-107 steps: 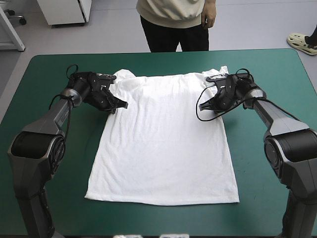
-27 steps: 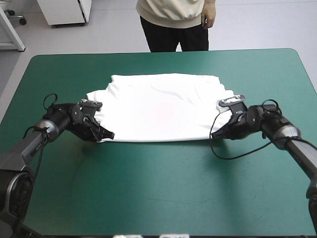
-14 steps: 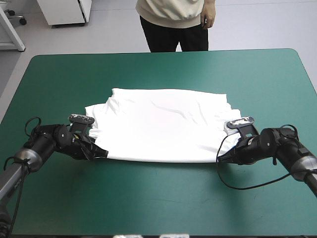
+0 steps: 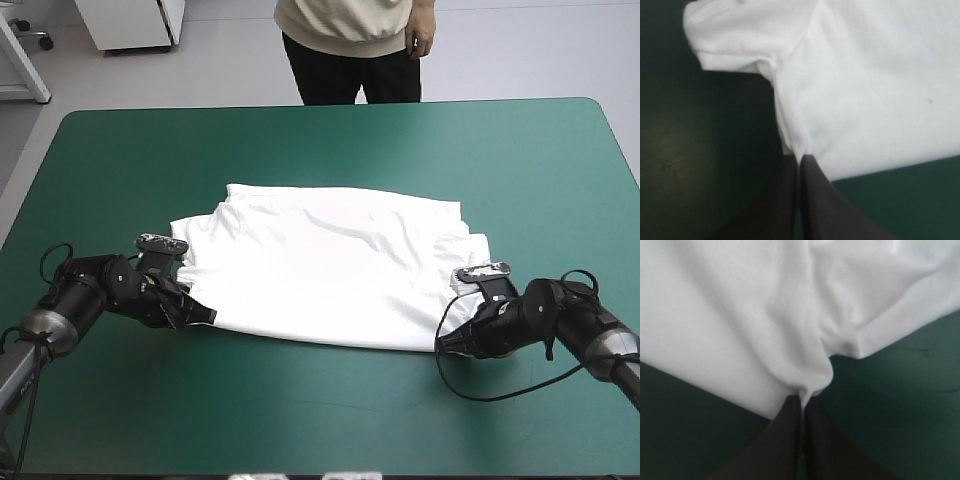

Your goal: Fold the cloth

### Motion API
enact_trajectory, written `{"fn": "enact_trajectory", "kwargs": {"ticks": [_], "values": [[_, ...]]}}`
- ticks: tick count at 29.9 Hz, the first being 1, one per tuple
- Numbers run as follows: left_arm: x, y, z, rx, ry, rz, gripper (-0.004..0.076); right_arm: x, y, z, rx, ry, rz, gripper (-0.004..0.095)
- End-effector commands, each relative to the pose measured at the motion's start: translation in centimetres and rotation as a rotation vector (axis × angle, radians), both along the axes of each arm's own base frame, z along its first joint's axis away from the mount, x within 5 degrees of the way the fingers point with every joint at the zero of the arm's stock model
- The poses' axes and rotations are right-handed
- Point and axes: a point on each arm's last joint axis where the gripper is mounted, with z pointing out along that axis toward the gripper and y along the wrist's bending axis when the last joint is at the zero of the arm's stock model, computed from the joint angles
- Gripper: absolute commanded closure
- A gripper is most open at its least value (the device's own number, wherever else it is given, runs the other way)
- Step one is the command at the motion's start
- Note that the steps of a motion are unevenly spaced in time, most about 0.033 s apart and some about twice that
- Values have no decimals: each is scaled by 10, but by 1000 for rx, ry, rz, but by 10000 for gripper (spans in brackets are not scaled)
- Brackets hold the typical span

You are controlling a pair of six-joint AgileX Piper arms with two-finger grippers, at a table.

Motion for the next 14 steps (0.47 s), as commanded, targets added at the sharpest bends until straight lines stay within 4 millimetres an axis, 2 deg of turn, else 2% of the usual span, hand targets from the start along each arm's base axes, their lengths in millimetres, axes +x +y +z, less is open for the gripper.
{"fn": "enact_trajectory", "kwargs": {"ticks": [1,3,5,8,11,14], "values": [[0,-3,14,-36,-60,-8,732,3,0,12,19,-77,-6,803],[0,-3,14,-28,-61,-22,710,4,0,13,20,-83,-7,714],[0,-3,14,-26,-58,-30,630,4,0,13,21,-83,-8,624],[0,-3,16,-29,-58,-27,435,2,-1,19,28,-119,-11,504],[2,-4,30,-60,-103,3,244,-3,-2,44,49,-231,-14,484],[3,-4,59,-86,-222,36,210,-10,-6,85,74,-392,-32,484]]}}
